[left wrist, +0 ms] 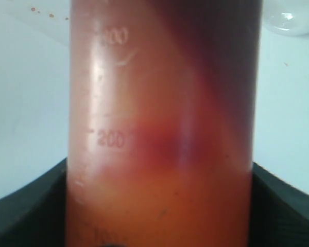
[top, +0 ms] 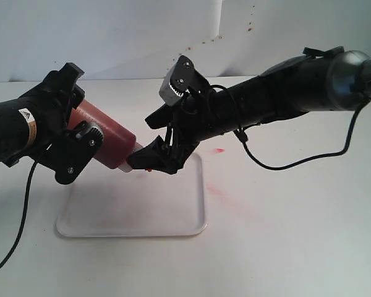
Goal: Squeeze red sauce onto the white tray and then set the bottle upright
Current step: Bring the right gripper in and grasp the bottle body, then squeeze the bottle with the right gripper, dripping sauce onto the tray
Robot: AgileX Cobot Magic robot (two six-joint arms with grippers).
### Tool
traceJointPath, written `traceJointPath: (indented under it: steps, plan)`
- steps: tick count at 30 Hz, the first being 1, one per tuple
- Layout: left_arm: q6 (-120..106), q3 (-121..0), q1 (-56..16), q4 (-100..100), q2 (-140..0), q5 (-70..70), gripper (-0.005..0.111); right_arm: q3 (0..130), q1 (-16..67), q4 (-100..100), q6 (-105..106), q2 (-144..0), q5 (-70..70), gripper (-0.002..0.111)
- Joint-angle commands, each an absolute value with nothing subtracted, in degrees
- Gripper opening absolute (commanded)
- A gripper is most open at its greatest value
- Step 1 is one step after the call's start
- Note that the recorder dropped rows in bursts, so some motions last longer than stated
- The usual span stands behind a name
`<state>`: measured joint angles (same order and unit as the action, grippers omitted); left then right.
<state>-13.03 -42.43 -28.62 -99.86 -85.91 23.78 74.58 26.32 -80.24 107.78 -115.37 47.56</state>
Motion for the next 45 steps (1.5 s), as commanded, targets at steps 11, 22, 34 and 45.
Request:
traceJointPath:
  steps: [11, 22, 34, 45]
  plan:
    - [-14.14, -42.99, -28.89, -99.95, -85.27, 25.72, 0.0, 86.37, 27.98, -81.47, 108.67, -123.75, 50.75, 0.092]
    - [-15.28, -42.97, -28.89, -99.95, -85.27, 25.72, 0.0, 90.81, 32.63, -82.43, 105.55, -127.54, 50.81, 0.087]
    - [-15.28, -42.97, -28.89, -99.95, -85.27, 25.72, 0.0, 90.81, 32.78, -87.05, 106.38, -127.54, 55.05, 0.001]
    - [-15.28, -42.97, -28.89, -99.95, -85.27, 25.72, 0.0, 90.81, 32.78, -86.95, 112.31, -127.54, 61.64, 0.019]
